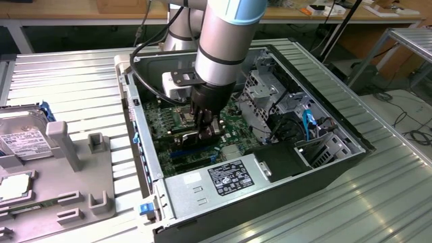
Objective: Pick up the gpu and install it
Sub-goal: 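Insert the gpu into the slot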
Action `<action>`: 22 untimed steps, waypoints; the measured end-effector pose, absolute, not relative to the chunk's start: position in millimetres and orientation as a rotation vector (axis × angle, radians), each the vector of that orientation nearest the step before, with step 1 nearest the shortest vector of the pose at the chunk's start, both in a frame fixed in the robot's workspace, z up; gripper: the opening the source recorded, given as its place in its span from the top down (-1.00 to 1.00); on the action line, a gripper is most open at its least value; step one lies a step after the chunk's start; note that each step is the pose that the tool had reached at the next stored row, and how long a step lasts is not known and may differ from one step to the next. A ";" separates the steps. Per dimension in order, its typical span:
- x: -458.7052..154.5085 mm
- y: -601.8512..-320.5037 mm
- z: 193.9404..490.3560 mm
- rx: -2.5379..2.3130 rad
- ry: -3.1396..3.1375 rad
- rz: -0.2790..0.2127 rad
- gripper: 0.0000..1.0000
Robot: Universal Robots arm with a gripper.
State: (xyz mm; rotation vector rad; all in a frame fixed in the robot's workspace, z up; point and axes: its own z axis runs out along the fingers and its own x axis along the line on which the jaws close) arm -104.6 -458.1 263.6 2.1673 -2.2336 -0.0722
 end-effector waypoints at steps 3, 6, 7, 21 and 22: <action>-104.6 -458.1 263.6 2.167 -2.234 -0.072 0.47; -104.7 -458.1 262.3 2.166 -2.233 -0.069 0.47; -104.7 -458.1 262.0 2.166 -2.232 -0.068 0.47; -104.7 -460.0 258.3 2.164 -2.230 -0.064 0.47; -104.9 -460.0 258.3 2.164 -2.230 -0.065 0.47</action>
